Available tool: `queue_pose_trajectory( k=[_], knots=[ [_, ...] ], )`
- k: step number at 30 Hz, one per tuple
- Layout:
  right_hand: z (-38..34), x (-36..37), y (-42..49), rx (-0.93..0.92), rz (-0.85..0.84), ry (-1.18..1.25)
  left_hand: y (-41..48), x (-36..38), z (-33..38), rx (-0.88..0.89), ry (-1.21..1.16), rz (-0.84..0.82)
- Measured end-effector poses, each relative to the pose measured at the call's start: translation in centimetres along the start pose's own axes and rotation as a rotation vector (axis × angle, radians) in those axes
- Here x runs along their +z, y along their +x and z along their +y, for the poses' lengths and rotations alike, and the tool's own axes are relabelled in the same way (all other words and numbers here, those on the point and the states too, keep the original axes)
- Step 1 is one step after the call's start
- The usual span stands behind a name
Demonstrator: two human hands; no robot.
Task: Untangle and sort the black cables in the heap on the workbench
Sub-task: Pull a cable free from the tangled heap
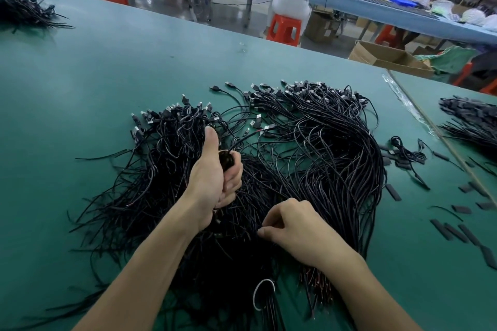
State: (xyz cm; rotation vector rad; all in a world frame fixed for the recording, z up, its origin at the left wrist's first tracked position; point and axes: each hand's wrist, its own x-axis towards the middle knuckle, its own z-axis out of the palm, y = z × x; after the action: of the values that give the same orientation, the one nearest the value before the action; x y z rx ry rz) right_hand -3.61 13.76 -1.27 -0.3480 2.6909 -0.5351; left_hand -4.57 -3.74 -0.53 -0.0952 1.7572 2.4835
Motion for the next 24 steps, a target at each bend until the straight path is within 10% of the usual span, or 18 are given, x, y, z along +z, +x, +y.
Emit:
queue_pose_trajectory(
  k=[24],
  knots=[
    [0.2, -5.0, -1.9, -0.141, 0.23, 0.421, -0.3, 0.3, 0.3, 0.186, -0.016, -0.022]
  ],
)
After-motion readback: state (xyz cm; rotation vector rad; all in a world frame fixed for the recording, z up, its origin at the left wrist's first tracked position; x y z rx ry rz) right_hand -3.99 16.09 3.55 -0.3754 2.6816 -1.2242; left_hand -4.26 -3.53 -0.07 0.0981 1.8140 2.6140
